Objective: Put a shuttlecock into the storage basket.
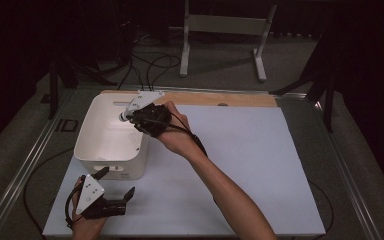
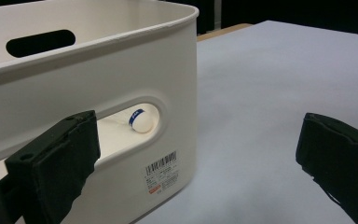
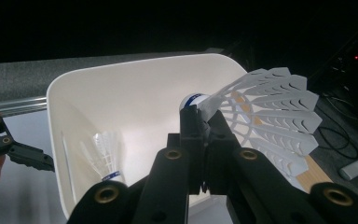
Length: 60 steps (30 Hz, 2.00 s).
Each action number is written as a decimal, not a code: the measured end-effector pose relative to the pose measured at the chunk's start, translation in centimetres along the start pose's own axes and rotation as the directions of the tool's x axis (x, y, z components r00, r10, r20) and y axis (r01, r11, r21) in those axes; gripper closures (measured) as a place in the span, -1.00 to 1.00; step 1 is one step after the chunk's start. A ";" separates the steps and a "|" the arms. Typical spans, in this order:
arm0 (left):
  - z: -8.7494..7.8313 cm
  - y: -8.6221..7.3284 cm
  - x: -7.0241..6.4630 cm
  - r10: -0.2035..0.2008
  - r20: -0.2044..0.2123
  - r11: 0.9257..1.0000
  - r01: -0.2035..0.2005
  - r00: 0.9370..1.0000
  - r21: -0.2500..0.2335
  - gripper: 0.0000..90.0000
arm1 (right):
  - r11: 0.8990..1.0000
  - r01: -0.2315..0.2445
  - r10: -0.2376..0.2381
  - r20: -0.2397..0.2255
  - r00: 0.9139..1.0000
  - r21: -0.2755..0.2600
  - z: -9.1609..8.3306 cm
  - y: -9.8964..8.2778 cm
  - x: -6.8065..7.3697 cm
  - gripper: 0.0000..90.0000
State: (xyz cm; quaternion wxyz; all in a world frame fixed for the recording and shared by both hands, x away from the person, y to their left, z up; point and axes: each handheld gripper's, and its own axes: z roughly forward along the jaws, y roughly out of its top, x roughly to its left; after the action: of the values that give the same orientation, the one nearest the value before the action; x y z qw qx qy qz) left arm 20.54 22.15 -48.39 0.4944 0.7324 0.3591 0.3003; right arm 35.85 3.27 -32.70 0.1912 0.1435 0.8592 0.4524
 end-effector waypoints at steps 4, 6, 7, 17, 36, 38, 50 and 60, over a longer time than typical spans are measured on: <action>0.0 0.0 0.0 0.001 0.000 1.000 -0.001 1.000 0.001 -0.99 | 1.000 0.008 -0.008 -0.008 1.000 0.000 0.1 0.0 0.2 0.96; 0.0 0.0 0.0 0.001 0.000 1.000 -0.001 1.000 0.001 -0.99 | 1.000 0.011 -0.011 -0.021 1.000 0.004 0.3 0.0 0.3 0.95; 0.0 0.0 0.0 0.001 0.000 1.000 -0.001 1.000 0.001 -0.99 | 1.000 0.010 -0.010 -0.028 1.000 0.004 0.4 0.0 0.3 0.91; 0.0 0.0 0.0 -0.001 -0.001 1.000 0.001 1.000 0.000 -0.99 | 0.996 -0.082 0.083 -0.027 0.996 0.026 0.4 -0.4 -0.5 -0.70; 0.1 0.0 -0.1 -0.001 0.001 1.000 0.001 1.000 0.002 -0.99 | 0.990 -0.139 0.139 0.030 0.990 0.000 -0.8 -2.1 -1.5 -0.80; 0.1 0.0 -0.1 -0.001 0.001 1.000 0.001 1.000 0.002 -0.99 | 0.989 -0.147 0.147 0.041 0.988 -0.001 -0.9 -2.3 -1.6 -0.80; 0.1 0.0 -0.1 -0.001 0.000 1.000 0.001 1.000 0.002 -0.99 | 0.988 -0.156 0.156 0.058 0.986 -0.004 -1.4 -3.2 -1.9 -0.80; 0.1 0.0 -0.1 -0.002 -0.003 1.000 0.002 1.000 0.005 -0.99 | 0.986 -0.165 0.165 0.075 0.984 -0.002 -1.7 -4.1 -2.2 -0.80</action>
State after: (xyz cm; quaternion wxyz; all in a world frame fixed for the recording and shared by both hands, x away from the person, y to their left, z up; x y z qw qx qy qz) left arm 20.59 22.04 -48.42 0.4925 0.7328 0.3612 0.3000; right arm 36.68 -1.11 -34.78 0.1850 0.2313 0.8375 0.4593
